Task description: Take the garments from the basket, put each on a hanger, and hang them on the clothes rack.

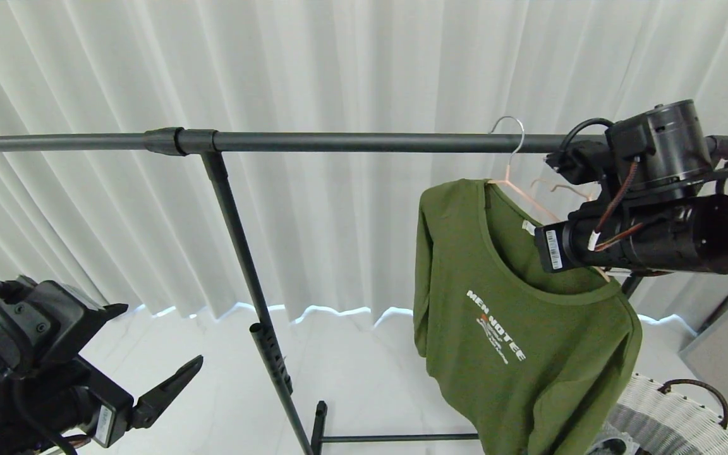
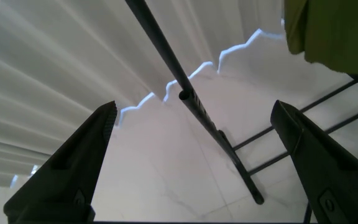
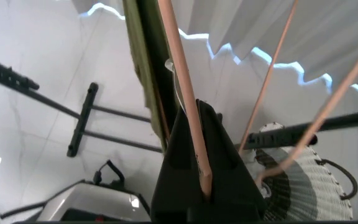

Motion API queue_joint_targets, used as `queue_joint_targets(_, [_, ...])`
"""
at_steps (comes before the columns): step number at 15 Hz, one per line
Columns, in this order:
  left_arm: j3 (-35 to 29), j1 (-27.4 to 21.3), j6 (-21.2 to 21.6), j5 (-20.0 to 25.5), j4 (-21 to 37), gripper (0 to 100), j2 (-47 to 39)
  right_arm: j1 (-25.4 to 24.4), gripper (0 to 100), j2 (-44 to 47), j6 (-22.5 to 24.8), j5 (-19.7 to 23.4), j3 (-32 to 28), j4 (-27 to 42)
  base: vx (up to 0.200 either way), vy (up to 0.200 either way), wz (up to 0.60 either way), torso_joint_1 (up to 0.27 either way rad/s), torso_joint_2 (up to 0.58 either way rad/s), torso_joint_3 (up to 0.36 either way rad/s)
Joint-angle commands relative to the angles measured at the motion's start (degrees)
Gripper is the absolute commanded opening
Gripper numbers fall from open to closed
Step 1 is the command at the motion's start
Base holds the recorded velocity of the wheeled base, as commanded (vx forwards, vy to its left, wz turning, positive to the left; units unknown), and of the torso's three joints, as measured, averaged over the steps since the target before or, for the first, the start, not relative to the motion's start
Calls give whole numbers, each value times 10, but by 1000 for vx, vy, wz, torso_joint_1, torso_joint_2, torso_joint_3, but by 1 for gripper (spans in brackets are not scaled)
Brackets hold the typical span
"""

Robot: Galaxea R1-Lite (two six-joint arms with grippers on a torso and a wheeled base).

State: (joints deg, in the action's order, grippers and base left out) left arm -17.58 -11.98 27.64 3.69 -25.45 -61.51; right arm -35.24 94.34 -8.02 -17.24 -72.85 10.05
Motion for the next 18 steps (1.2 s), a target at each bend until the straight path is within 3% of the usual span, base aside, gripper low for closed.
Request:
queue_joint_targets(1, [0,-2,0,0,0,100,1,-4,0,41,-2,-1,-19,-13,0,0,0,0,0,0])
queue_joint_targets(10, [0,-2,0,-1,0,100,2,-16,0,54,-3,0,-19,-23,0,0,0,0,0,0])
queue_joint_targets(11, [0,-2,0,-1,0,100,1,-18,100,53,-3,-1,-19,-23,0,0,0,0,0,0])
queue_joint_targets(13, [0,-2,-4,-1,0,100,1,-28,100,47,-17,-1,-19,-24,0,0,0,0,0,0])
queue_joint_targets(15, [3,2,-6,-1,0,100,2,-60,100,23,-54,-26,-14,-25,0,0,0,0,0,0])
queue_joint_targets(18, [4,35,-6,-1,0,100,1,-86,100,-34,-67,-55,19,-22,0,0,0,0,0,0])
